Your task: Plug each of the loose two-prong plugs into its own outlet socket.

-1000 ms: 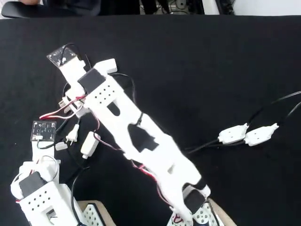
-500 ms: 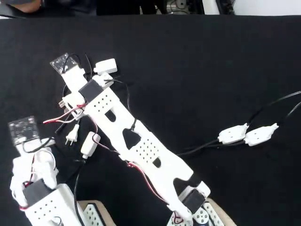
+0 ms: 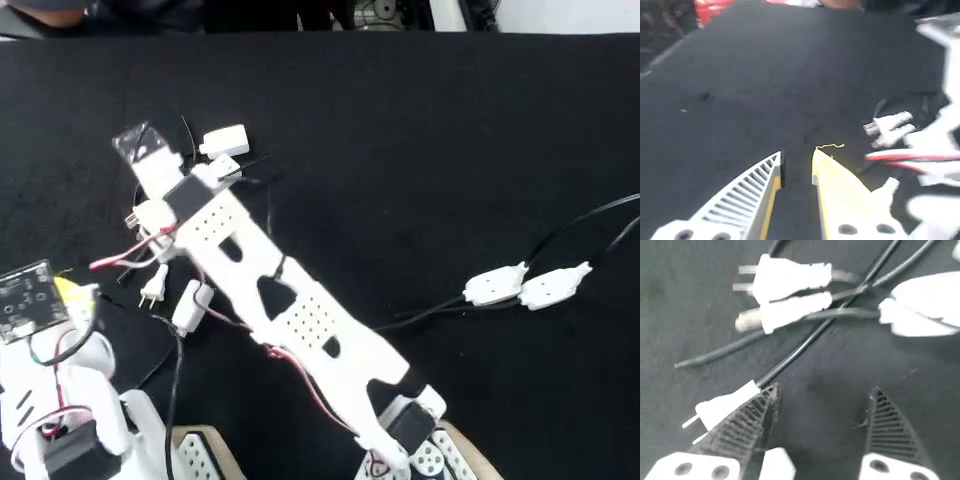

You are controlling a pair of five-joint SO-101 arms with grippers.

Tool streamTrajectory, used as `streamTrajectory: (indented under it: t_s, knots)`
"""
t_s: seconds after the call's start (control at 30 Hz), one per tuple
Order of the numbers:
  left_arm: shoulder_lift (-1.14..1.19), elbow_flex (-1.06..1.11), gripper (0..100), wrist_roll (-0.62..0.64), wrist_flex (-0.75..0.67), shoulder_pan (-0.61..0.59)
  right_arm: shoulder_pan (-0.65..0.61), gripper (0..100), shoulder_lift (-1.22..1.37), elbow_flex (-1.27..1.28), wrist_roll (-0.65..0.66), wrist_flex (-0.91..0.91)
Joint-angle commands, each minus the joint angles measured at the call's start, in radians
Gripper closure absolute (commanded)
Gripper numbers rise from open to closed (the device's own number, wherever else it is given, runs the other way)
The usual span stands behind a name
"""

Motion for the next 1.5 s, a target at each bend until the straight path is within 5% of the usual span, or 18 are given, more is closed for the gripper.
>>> streamTrajectory:
  t_s: [0.0, 0.43, 0.67, 1.17, 1.47]
  knots:
    - [-0.006, -0.054, 88, 0.009, 0.011, 0.056, -0.066, 73.0, -0.013, 0.010, -0.049, 0.018]
    - [-0.008, -0.081, 88, 0.008, 0.014, 0.051, -0.114, 73.0, 0.050, 0.007, -0.209, -0.006]
    - [-0.009, -0.091, 88, 0.008, 0.014, -0.044, -0.118, 73.3, 0.081, 0.005, -0.356, -0.012]
    - [-0.009, -0.249, 88, 0.008, 0.023, -0.260, -0.169, 73.3, 0.070, -0.081, -0.420, -0.049]
    - [-0.009, -0.243, 88, 0.008, 0.023, -0.255, -0.216, 73.4, 0.170, -0.082, -0.420, -0.046]
